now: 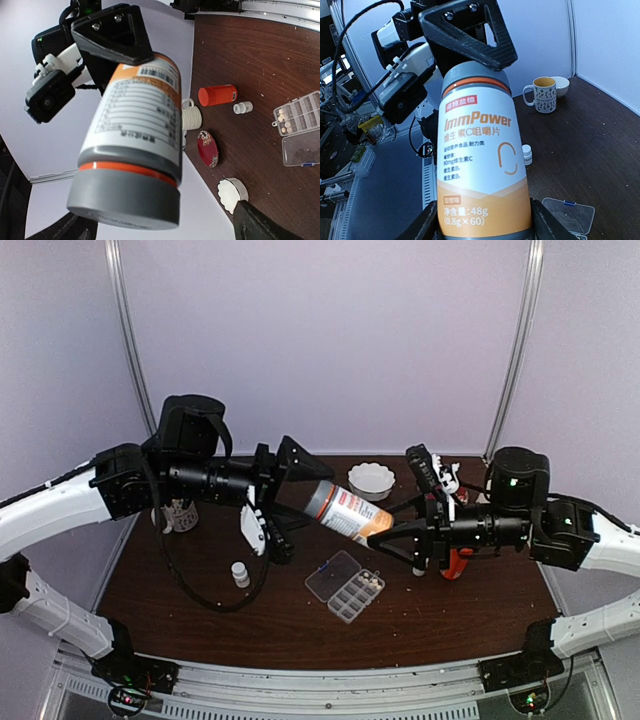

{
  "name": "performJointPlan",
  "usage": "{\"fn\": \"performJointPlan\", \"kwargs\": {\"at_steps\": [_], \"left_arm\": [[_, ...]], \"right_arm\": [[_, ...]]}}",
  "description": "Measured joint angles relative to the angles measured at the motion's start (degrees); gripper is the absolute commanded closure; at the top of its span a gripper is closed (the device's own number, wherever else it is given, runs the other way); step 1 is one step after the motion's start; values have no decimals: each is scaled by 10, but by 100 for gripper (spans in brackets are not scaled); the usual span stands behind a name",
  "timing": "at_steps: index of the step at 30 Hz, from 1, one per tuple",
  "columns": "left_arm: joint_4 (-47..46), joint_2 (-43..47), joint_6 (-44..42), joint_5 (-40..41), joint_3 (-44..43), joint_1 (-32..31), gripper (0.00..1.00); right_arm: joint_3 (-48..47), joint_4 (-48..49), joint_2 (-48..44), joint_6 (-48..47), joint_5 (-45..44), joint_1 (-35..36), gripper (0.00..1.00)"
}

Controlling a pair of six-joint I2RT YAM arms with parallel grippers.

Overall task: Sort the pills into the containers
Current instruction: Screw the lid of the pill bottle onto the pill bottle.

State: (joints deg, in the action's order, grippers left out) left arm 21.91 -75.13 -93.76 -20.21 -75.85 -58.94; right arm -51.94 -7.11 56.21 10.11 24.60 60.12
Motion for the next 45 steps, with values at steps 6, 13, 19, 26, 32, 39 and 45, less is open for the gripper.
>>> {"fn": "performJointPlan", "kwargs": {"at_steps": [6,13,19,26,32,39,45], "left_arm": [[-65,56,87,19,71,0,2],[-134,104,383,15,94,0,2],[-92,79,689,5,-4,0,2],[-132,129,981,-7,40,12,2],[-60,92,1154,-33,-25,45,4],[-3,26,1292,-93,-75,55,5],[9,8,1334,-123,-73,55,11]], "right_arm": [[11,-9,-45,-15,-12,0,100],[13,-14,-84,-59,-48,0,100],[20,-2,-91,-113,-75,0,100],[37,42,-79,-163,-95,0,100],[22,53,-33,-194,-96,0,100],[-1,56,-2,-220,-99,13,100],[-14,63,13,-225,-102,19,100]]}}
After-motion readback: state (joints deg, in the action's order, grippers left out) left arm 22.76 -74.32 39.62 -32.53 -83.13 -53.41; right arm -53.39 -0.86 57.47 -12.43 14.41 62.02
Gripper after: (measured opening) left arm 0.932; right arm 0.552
